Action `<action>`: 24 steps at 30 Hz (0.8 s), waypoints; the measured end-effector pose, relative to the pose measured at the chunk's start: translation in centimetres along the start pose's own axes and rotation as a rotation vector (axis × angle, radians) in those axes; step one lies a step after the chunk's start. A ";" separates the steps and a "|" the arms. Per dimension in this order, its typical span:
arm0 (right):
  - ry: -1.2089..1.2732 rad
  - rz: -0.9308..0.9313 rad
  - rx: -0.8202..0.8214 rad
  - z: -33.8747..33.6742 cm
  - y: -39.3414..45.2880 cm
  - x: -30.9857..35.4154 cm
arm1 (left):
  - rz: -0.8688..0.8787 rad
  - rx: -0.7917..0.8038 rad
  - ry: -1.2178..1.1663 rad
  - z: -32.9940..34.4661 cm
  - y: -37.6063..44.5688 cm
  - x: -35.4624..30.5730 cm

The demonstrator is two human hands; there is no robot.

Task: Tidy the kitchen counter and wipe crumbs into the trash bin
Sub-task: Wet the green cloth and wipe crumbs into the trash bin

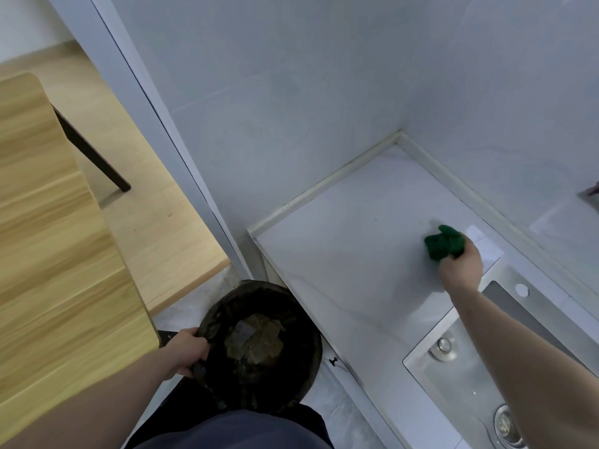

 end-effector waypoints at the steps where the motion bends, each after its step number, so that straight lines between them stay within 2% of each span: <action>1: -0.001 0.047 -0.016 -0.2 0.7 -0.7 | -0.003 0.003 -0.001 0.0 0.1 -0.1; 3: -0.054 0.136 0.011 0.5 2.0 -1.9 | -0.008 0.008 0.009 -0.1 0.3 -0.2; 5: -0.175 0.188 0.139 2.3 2.7 -3.0 | -0.014 0.008 0.024 -0.3 0.4 -0.4; 12: -0.464 0.101 0.380 2.9 1.6 -3.6 | -0.047 -0.014 0.038 -0.4 1.6 -0.1; 18: -0.561 -0.063 0.403 3.7 -4.8 -4.0 | -0.030 -0.018 0.046 -0.4 1.1 -0.6; 24: -0.631 -0.077 0.432 5.4 -12.7 -3.6 | -0.025 -0.015 0.031 -0.1 0.2 -0.5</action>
Point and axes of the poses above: each hand's wrist, its own y-axis towards the middle knuckle, its own z-axis out of the palm, x = y × z, the point moved 5 cm from there along y, towards the middle knuckle, and after that the axes turned 13 degrees about y, right-handed, at the moved point
